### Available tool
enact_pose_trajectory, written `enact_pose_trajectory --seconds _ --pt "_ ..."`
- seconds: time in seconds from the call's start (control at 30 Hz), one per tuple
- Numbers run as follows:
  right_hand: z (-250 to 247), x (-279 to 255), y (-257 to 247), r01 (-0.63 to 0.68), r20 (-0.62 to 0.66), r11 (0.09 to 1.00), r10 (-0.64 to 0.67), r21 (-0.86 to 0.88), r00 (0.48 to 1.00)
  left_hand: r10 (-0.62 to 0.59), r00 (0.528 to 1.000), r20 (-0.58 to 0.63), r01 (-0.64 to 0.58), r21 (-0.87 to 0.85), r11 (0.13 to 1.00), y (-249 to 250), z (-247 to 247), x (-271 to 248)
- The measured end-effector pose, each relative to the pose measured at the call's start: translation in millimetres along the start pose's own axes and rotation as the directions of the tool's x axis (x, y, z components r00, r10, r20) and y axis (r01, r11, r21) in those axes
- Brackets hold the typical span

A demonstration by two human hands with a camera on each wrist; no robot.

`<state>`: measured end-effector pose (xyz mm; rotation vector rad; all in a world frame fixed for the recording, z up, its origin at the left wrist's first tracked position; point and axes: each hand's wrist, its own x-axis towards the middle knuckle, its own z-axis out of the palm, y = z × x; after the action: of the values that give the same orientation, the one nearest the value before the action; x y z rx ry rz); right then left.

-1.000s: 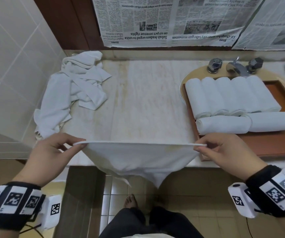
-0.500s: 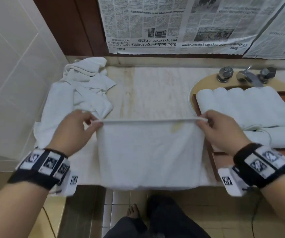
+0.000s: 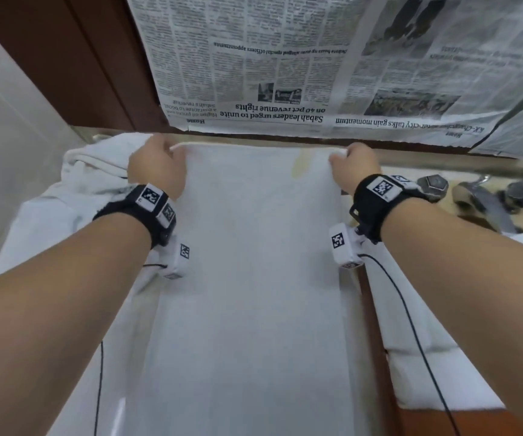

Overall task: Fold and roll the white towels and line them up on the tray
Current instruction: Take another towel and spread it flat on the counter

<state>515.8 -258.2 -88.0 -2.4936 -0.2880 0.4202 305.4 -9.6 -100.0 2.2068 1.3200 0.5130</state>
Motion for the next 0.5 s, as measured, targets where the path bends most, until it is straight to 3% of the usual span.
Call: enact_pose_trajectory --seconds 0.07,0.17,0.23,0.3,0.4,0.5 --pt "15 18 5 -0.055 0.086 0.997 0.059 -0.048 0.995 -0.048 0.998 0.048 0.050 -0.041 0.998 5 26 -11" --pt "34 30 14 -0.095 0.195 0.976 0.134 -0.196 0.972 -0.002 0.981 0.194 0.025 -0.114 0.993 22 57 -60" --pt "43 35 15 -0.082 0.180 0.951 0.140 -0.296 0.974 0.036 0.922 0.385 -0.003 -0.086 0.996 36 74 -108" --pt "47 39 15 -0.065 0.180 0.935 0.135 -0.349 0.974 0.084 0.824 0.560 -0.075 -0.039 0.996 48 89 -157" --pt "44 46 16 -0.066 0.204 0.928 0.150 -0.367 0.968 0.109 0.696 0.710 -0.157 0.003 0.988 63 104 -217" --pt "37 51 17 -0.053 0.178 0.939 0.120 -0.340 0.977 0.097 0.667 0.739 -0.208 0.060 0.976 72 117 -248"
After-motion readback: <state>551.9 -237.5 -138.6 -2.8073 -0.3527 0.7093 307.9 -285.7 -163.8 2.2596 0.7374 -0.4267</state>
